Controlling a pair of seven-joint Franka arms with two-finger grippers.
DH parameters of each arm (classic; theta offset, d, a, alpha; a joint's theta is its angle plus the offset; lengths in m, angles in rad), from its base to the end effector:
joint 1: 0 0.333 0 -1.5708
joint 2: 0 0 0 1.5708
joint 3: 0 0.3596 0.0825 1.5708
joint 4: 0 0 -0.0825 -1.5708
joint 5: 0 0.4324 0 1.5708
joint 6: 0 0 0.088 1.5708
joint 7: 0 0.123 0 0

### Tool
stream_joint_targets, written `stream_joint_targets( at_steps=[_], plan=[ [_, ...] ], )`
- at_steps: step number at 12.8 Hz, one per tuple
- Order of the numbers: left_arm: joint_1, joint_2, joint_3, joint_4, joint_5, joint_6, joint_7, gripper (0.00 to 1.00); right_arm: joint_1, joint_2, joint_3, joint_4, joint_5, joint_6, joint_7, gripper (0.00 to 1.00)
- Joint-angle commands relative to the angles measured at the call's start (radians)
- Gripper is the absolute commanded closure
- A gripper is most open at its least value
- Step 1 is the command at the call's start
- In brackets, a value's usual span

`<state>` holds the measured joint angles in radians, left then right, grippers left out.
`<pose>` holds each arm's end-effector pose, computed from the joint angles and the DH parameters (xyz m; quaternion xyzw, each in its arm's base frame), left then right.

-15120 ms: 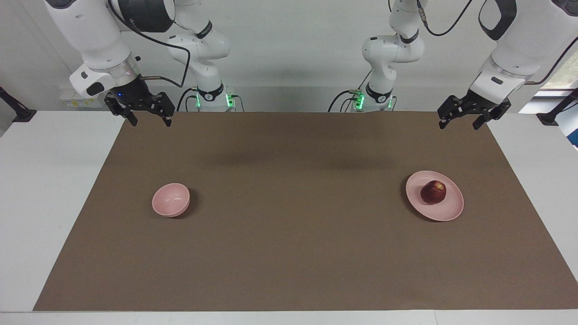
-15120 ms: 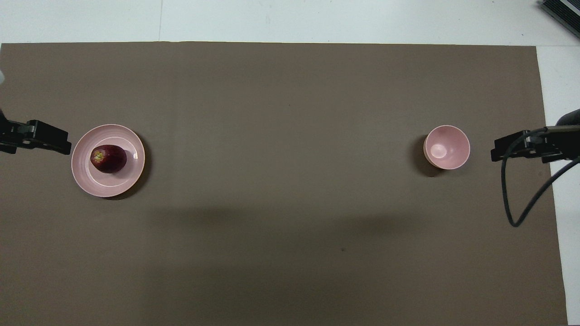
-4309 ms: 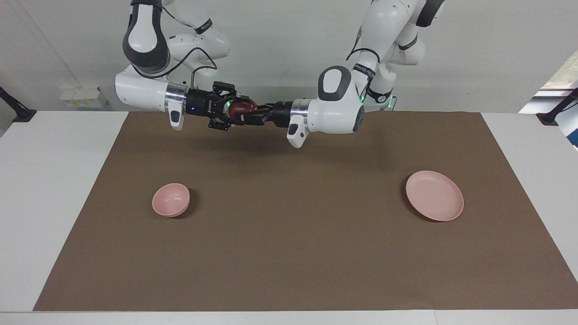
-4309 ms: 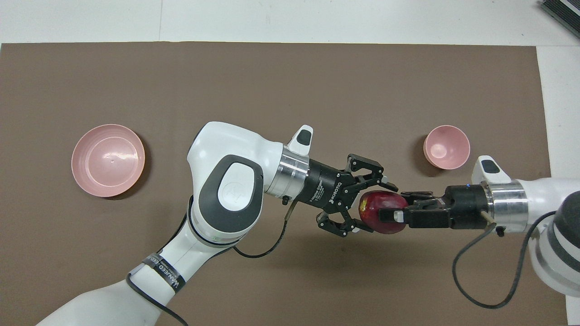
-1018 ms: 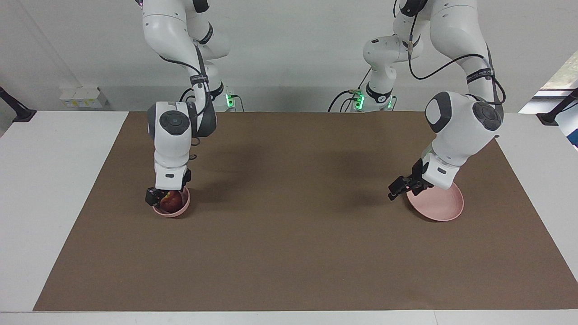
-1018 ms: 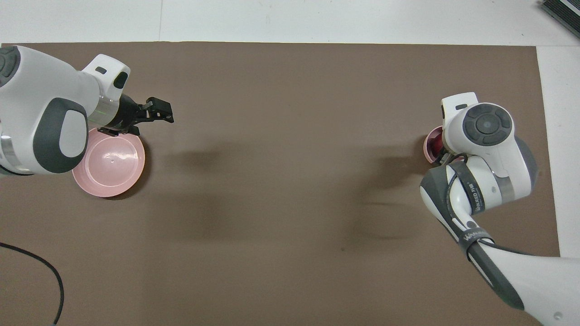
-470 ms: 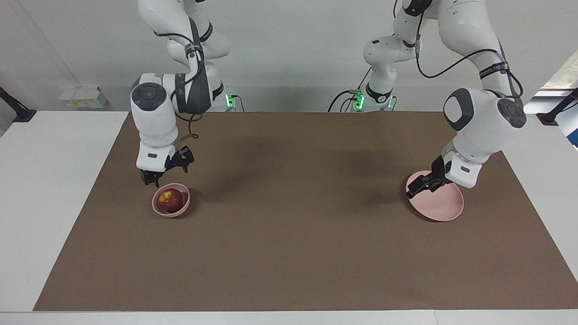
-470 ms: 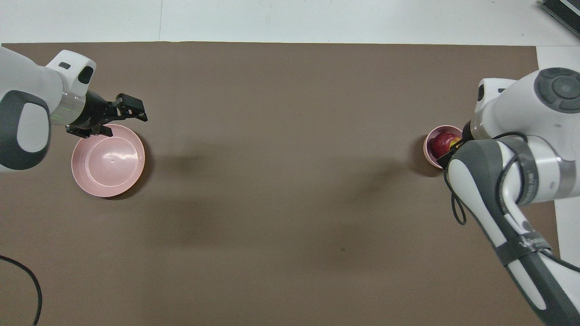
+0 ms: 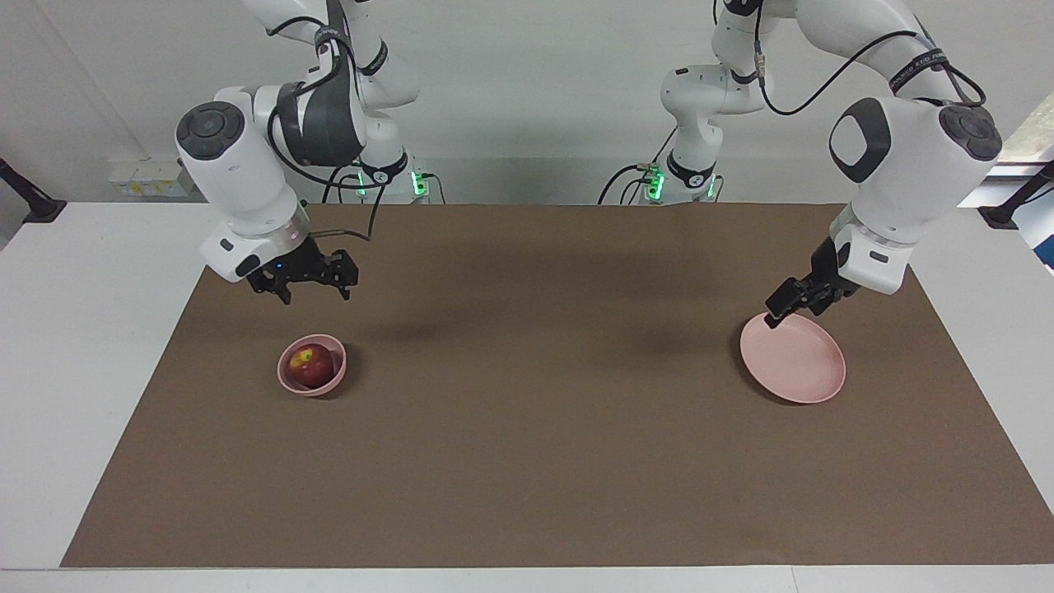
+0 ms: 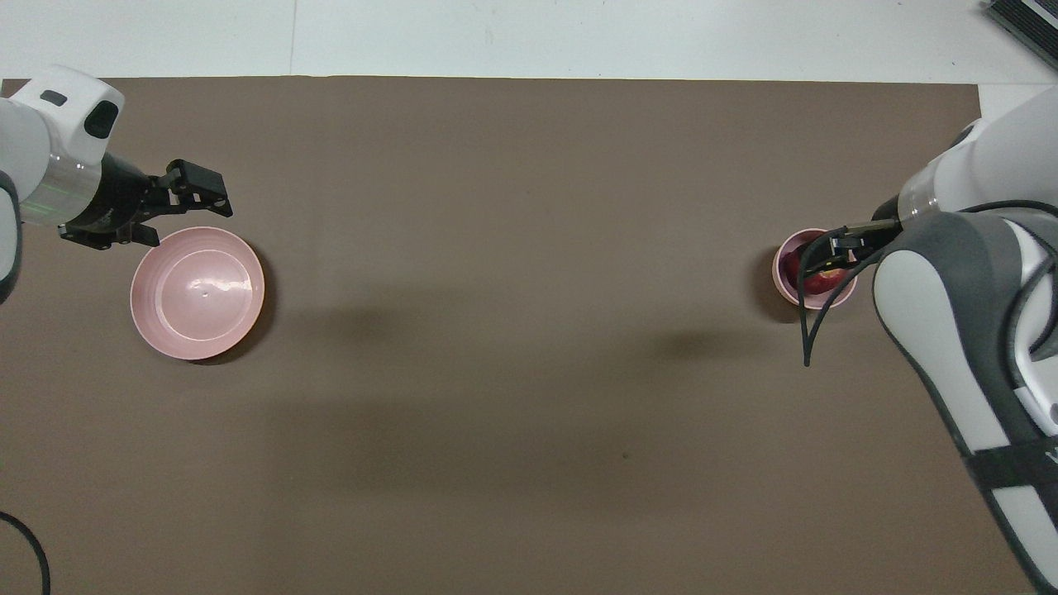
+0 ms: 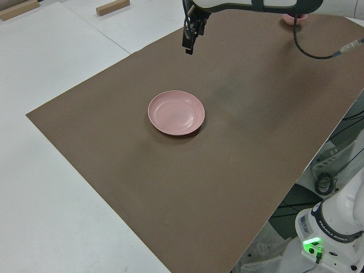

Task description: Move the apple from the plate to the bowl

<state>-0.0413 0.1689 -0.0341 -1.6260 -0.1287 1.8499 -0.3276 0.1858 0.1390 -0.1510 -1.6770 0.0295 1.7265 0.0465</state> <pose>0.6738 -0.0615 0.5409 0.9874 0.1416 0.0139 0.0693 0.6467 0.0306 0.5233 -0.9990 0.0085 0.0440 0.0022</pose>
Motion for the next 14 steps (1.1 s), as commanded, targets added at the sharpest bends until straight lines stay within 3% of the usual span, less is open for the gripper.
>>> stream_joint_targets(
  at_steps=[1,5,11,14],
  plan=[
    [-0.028,-0.026,0.030,0.003,0.021,-0.052,-0.002,0.00,-0.005,-0.054,0.011,0.026,0.032,-0.079,0.114,0.00],
    [-0.022,-0.029,0.030,0.005,0.018,-0.057,0.004,0.00,-0.008,-0.176,0.001,0.028,0.020,-0.201,0.072,0.00],
    [0.003,-0.051,0.037,0.003,0.024,-0.078,0.258,0.00,-0.014,-0.179,-0.002,0.069,-0.031,-0.255,-0.062,0.00],
    [0.009,-0.107,0.037,-0.005,0.073,-0.113,0.346,0.00,-0.019,-0.183,-0.012,0.082,-0.030,-0.289,-0.068,0.00]
  ],
)
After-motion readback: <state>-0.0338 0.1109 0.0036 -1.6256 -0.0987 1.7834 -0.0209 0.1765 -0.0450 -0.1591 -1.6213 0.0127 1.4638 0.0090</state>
